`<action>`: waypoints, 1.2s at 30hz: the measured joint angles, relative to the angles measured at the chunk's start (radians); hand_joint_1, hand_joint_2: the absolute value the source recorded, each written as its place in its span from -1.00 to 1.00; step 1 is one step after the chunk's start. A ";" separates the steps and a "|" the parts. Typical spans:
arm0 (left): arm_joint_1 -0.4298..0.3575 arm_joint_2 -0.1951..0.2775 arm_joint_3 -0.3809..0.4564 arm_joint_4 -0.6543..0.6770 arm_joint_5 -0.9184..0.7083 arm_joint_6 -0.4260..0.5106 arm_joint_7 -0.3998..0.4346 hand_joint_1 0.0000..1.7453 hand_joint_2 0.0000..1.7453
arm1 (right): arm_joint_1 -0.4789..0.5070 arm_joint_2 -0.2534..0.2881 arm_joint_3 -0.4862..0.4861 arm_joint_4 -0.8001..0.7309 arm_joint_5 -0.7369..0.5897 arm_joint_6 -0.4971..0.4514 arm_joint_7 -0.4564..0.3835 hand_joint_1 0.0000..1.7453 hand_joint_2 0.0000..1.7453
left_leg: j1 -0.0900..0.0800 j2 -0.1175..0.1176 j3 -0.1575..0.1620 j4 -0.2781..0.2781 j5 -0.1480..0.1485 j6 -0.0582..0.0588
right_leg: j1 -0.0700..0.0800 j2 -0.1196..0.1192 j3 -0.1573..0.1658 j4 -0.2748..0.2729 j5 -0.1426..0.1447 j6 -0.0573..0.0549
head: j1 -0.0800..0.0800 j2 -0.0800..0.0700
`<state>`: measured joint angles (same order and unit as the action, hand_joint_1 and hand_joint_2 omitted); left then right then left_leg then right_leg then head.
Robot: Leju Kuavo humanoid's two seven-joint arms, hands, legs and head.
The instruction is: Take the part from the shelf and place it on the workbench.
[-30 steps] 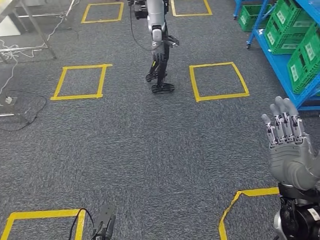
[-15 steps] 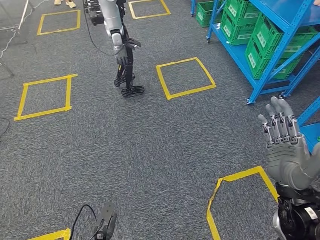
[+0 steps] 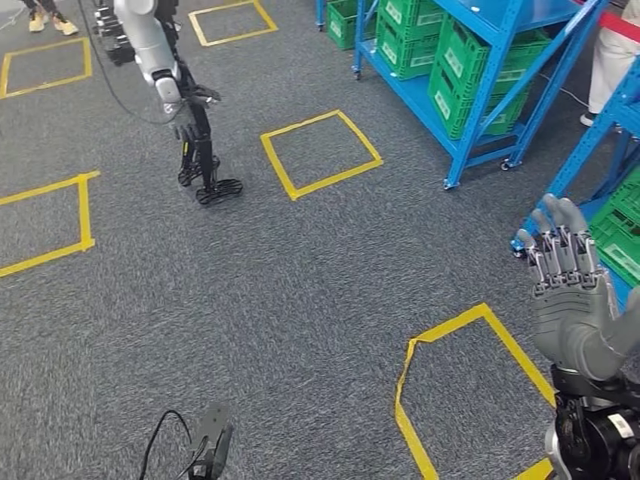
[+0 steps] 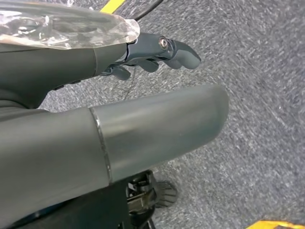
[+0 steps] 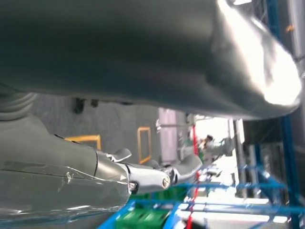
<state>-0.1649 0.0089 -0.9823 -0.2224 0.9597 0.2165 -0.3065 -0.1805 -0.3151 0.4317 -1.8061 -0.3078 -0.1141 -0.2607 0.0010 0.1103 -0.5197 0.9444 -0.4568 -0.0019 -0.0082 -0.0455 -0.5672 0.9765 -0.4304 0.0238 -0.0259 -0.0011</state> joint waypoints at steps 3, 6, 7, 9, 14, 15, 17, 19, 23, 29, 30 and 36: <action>-0.003 -0.001 0.000 0.000 0.001 0.001 0.001 -1.00 -1.00 | -0.002 0.001 0.000 0.003 0.000 0.002 -0.001 -1.00 -1.00 | 0.005 -0.022 -0.009 0.041 -0.032 -0.015 | -0.003 0.034 0.000 -0.003 0.004 -0.018 | -0.005 0.000; -0.002 -0.002 0.000 0.000 0.000 0.001 0.005 -1.00 -1.00 | -0.005 0.004 0.000 0.004 0.001 0.003 -0.001 -1.00 -1.00 | 0.009 -0.096 -0.099 0.236 -0.128 -0.021 | -0.004 0.064 -0.002 -0.005 0.009 -0.030 | -0.012 0.000; 0.001 -0.002 0.000 0.000 0.001 0.001 0.007 -1.00 -1.00 | -0.005 0.004 0.000 0.005 0.001 0.004 -0.001 -1.00 -1.00 | 0.008 -0.102 -0.131 0.296 -0.148 -0.019 | -0.003 0.076 -0.003 -0.005 0.010 -0.032 | -0.013 0.000; 0.004 -0.002 0.000 0.000 0.001 0.001 0.009 -1.00 -1.00 | -0.004 0.006 0.000 0.007 0.001 0.007 -0.001 -1.00 -1.00 | 0.007 -0.107 -0.145 0.303 -0.124 -0.012 | 0.000 0.105 -0.004 -0.005 0.011 -0.034 | -0.015 0.000; 0.004 0.001 0.000 0.000 0.002 0.001 0.010 -1.00 -1.00 | -0.004 0.006 0.000 0.008 0.003 0.010 0.000 -1.00 -1.00 | 0.001 -0.193 -0.021 0.012 0.011 0.014 | -0.002 0.169 -0.009 -0.003 0.017 -0.022 | -0.016 0.000; 0.004 0.001 0.000 0.000 0.002 0.001 0.010 -1.00 -1.00 | -0.003 0.006 0.000 0.009 0.003 0.010 0.000 -1.00 -1.00 | -0.001 -0.187 -0.018 0.006 0.010 0.014 | -0.003 0.181 -0.012 -0.005 0.019 -0.016 | -0.016 0.000; 0.003 -0.002 0.000 0.000 0.001 0.001 0.009 -1.00 -1.00 | -0.001 0.006 -0.001 0.009 0.003 0.010 0.000 -1.00 -1.00 | 0.002 -0.161 -0.015 -0.006 0.016 0.019 | -0.002 0.184 -0.021 -0.005 0.020 -0.005 | -0.016 0.000; 0.002 -0.004 0.000 0.000 0.001 0.000 0.007 -1.00 -1.00 | 0.000 0.006 -0.002 0.010 0.003 0.010 0.000 -1.00 -1.00 | 0.008 -0.133 -0.009 -0.021 0.023 0.027 | 0.002 0.131 -0.052 0.050 -0.017 0.002 | -0.010 0.000; 0.007 -0.005 0.000 0.000 0.000 -0.001 0.006 -1.00 -1.00 | 0.004 0.007 -0.002 0.014 0.004 0.011 0.000 -1.00 -1.00 | 0.006 -0.078 -0.008 -0.024 0.022 0.031 | -0.005 0.054 -0.153 0.285 -0.118 0.015 | -0.001 0.000; 0.006 -0.007 0.000 0.000 -0.002 -0.002 0.006 -1.00 -1.00 | 0.004 0.007 -0.003 0.018 0.006 0.011 0.000 -1.00 -1.00 | 0.001 -0.014 0.000 -0.009 0.005 0.008 | -0.002 -0.015 0.009 -0.003 -0.004 0.009 | 0.002 0.000; 0.006 -0.007 0.000 0.000 -0.002 -0.002 0.006 -1.00 -1.00 | 0.004 0.008 -0.003 0.018 0.007 0.011 0.000 -1.00 -1.00 | -0.001 -0.006 0.001 -0.008 0.005 0.004 | 0.003 -0.009 0.010 -0.008 -0.006 0.002 | 0.001 0.000; 0.002 -0.008 0.000 0.000 -0.005 -0.002 0.008 -1.00 -1.00 | 0.004 0.008 -0.007 0.017 0.010 0.011 0.001 -1.00 -1.00 | 0.010 -0.088 -0.083 0.189 -0.106 -0.021 | -0.005 0.056 0.008 -0.018 0.009 -0.031 | -0.011 0.000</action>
<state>-0.1628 0.0005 -0.9822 -0.2224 0.9548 0.2141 -0.2988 -0.1769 -0.3066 0.4247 -1.7886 -0.2978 -0.1031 -0.2601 0.0105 0.0224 -0.6031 1.1330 -0.5626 -0.0230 -0.0131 0.0109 -0.5594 0.9590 -0.4217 -0.0071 -0.0364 -0.0011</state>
